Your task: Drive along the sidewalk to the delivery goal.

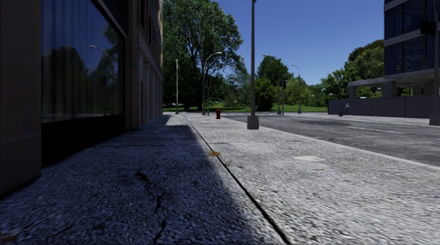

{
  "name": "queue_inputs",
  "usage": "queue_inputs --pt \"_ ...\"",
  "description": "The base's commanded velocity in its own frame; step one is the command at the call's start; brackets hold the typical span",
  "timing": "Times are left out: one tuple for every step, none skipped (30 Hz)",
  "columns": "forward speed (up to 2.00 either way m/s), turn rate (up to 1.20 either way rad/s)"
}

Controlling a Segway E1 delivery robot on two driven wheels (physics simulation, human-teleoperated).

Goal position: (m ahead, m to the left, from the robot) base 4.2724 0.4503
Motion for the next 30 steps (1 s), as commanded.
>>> queue_inputs --pt "1.98 -0.01" --pt "1.98 -0.01" --pt "1.98 -0.01" --pt "1.98 -0.01" --pt "1.98 -0.01" --pt "1.98 -0.01" --pt "1.97 -0.01" --pt "1.97 -0.01" --pt "1.97 -0.01" --pt "1.97 -0.01" --pt "1.97 -0.01" --pt "1.97 -0.01" --pt "1.97 -0.01" --pt "1.97 -0.01" --pt "1.97 -0.01" --pt "1.97 -0.01" --pt "1.97 -0.01" --pt "1.97 -0.01" --pt "1.97 -0.01" --pt "1.97 -0.01" --pt "1.97 -0.01" --pt "1.97 -0.01" --pt "1.97 -0.01" --pt "1.97 -0.01" --pt "1.97 -0.03" --pt "1.97 -0.5" --pt "1.97 -0.92" --pt "1.97 -1.0" --pt "1.97 -0.95" --pt "1.97 -0.2"
